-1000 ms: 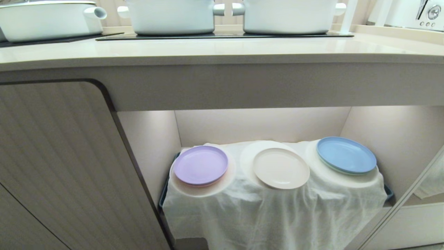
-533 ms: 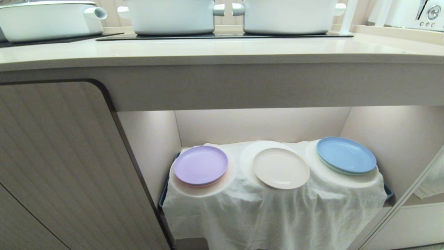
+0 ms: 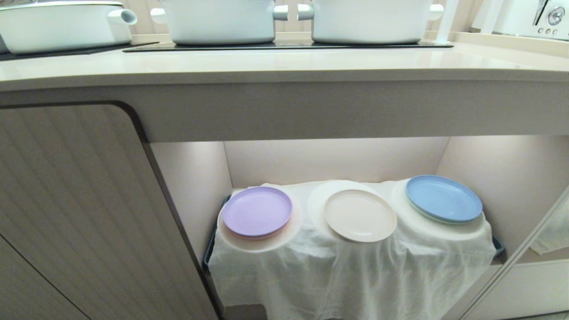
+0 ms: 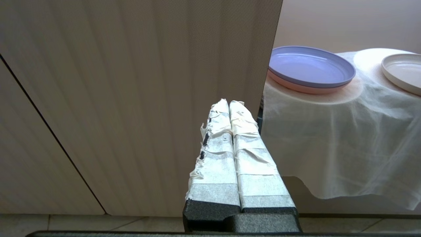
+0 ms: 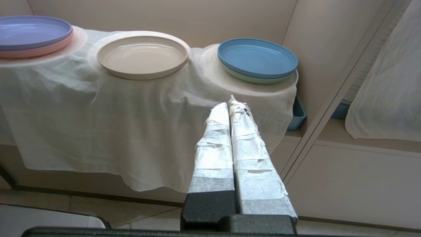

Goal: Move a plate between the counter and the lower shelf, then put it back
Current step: Pick up the plate in the cupboard

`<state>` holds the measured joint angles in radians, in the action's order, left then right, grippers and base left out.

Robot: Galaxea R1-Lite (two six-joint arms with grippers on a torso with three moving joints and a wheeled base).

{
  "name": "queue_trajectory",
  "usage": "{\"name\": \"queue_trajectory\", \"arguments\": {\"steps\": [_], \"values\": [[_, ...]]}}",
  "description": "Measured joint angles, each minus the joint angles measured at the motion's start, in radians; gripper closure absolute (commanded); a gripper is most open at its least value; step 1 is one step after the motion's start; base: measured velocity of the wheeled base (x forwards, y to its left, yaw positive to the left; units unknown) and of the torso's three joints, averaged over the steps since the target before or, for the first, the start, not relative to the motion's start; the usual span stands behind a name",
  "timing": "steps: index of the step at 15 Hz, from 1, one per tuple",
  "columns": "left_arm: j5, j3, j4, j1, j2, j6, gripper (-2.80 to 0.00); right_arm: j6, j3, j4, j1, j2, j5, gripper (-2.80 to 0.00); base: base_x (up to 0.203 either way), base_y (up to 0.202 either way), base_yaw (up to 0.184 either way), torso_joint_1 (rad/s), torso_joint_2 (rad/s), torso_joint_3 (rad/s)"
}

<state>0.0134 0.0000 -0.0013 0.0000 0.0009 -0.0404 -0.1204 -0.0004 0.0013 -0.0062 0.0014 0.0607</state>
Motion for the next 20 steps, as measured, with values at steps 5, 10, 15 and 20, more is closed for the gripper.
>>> {"name": "queue_trajectory", "arguments": {"steps": [5, 10, 15, 20], "values": [[0.0, 0.0, 0.0, 0.0, 0.0, 0.0, 0.0, 0.009, 0.0, 0.0, 0.0, -0.003, -0.002, 0.0, 0.0, 0.0, 0.0, 0.0, 0.0, 0.0], [0.0, 0.0, 0.0, 0.0, 0.0, 0.0, 0.0, 0.009, 0.0, 0.0, 0.0, -0.003, -0.002, 0.0, 0.0, 0.0, 0.0, 0.0, 0.0, 0.0], [0.0, 0.0, 0.0, 0.0, 0.0, 0.0, 0.0, 0.008, 0.0, -0.001, 0.0, -0.003, -0.002, 0.0, 0.0, 0.0, 0.0, 0.0, 0.0, 0.0], [0.0, 0.0, 0.0, 0.0, 0.0, 0.0, 0.0, 0.009, 0.0, 0.0, 0.0, -0.003, -0.002, 0.0, 0.0, 0.0, 0.0, 0.0, 0.0, 0.0]]}}
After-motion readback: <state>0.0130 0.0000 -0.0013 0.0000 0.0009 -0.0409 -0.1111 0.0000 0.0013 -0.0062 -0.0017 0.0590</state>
